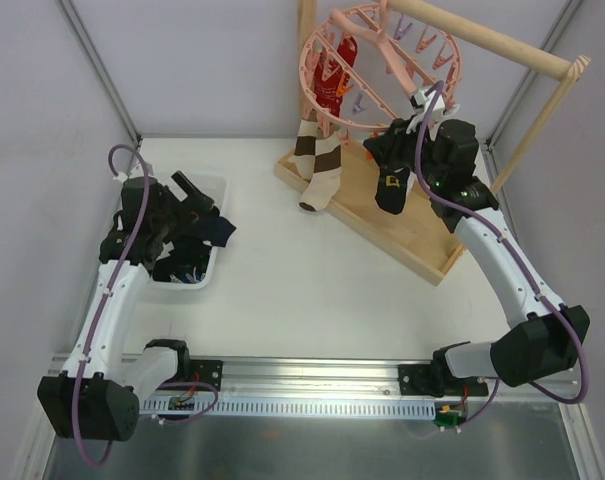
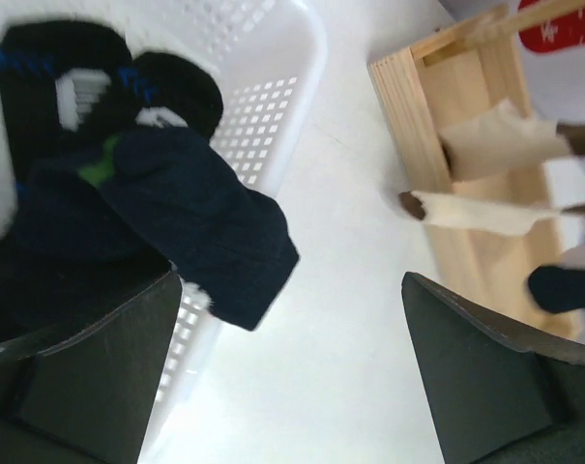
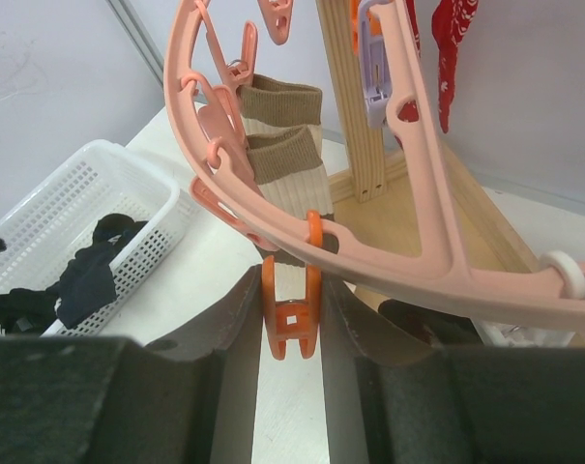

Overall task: Clip the socks to the hanger
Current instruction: Pick up the sock from the bin.

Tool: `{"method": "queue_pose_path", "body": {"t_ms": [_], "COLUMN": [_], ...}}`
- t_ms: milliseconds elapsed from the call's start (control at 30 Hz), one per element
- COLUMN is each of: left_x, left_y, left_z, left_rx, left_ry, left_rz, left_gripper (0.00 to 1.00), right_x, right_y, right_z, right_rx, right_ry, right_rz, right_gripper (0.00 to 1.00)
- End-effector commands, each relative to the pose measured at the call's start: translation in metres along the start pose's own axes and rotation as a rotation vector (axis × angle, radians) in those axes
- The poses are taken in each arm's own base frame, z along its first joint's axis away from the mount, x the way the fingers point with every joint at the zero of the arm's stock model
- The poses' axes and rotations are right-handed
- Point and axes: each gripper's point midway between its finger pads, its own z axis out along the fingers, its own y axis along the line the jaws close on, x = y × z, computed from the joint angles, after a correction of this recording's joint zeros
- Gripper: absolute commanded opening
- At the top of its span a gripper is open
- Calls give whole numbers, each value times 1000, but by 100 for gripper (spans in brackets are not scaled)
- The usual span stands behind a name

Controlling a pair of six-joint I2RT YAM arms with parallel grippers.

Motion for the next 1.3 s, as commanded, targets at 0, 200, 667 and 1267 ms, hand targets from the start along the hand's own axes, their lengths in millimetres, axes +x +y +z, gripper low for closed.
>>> {"method": "queue_pose_path", "body": {"t_ms": [0, 200, 667, 1267], "left_x": [-11, -5, 62, 54], "left_y": [2, 15, 7, 30], "left_z": [-16, -22, -22, 31], "left_rx": [59, 136, 555, 337], "left_ry": [-38, -55, -181, -137], "left_rz": [413, 935, 1535, 1724], "left_gripper": [99, 99, 98, 93], "right_x": [4, 6, 4, -4], "right_y": [-1, -4, -1, 5], "right_z": [-8, -7, -6, -6], "right_rx": [10, 19, 6, -14], "right_ry": [11, 15, -5, -21], "right_rz": [-1, -12, 6, 32], "right_gripper": [1, 1, 1, 1]}}
